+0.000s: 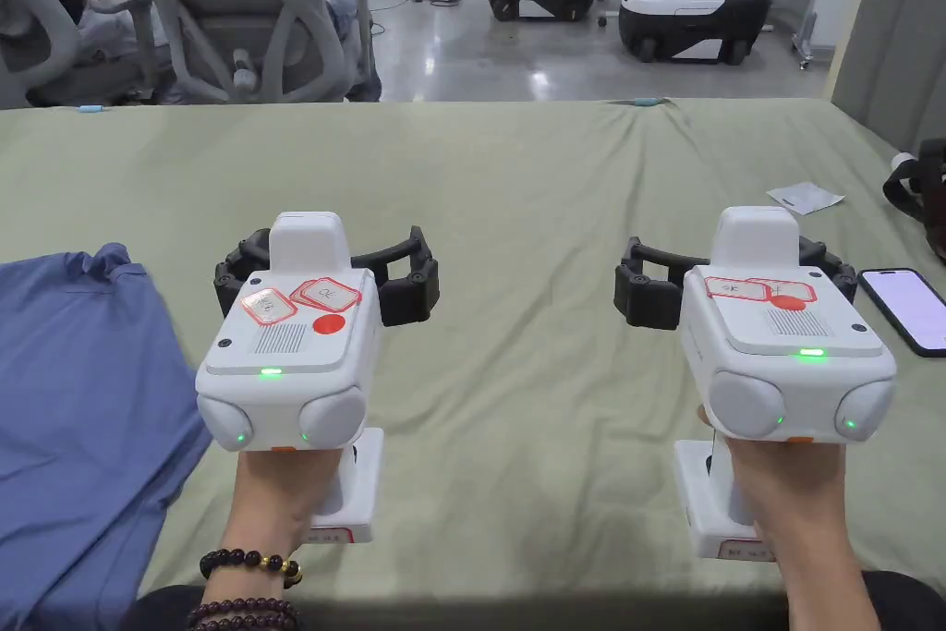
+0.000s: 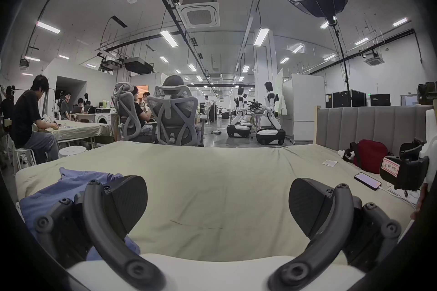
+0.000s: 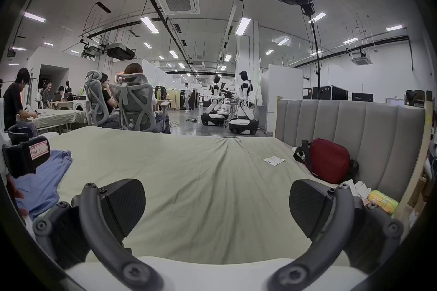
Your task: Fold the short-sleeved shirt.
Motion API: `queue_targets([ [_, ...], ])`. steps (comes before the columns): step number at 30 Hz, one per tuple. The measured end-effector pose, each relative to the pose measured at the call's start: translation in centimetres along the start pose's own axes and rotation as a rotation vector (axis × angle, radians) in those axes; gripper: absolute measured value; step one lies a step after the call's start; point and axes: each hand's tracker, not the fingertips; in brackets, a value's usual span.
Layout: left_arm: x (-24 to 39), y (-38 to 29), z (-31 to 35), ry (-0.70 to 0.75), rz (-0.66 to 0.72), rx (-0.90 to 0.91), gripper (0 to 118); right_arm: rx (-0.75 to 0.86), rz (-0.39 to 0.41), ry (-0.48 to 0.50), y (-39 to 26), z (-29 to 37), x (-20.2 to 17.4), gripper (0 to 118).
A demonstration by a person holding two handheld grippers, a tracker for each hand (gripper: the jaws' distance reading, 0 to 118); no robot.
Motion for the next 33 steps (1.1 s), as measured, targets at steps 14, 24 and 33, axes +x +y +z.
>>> queue_targets([
  [14,0.19,-0.13,0.23,-0.021,-0.017,0.008,118,0.031,0.012,0.01,-0.21,0.18,-0.09,118],
  [24,0.19,-0.08,0.26,-0.033,-0.013,0.014,118,0.034,0.012,0.023,-0.37,0.22,-0.13,118],
  [33,0.29,-0.06,0.44,-0.045,-0.023,0.014,118,0.032,0.013,0.021,-0.37,0.26,-0.06,118],
])
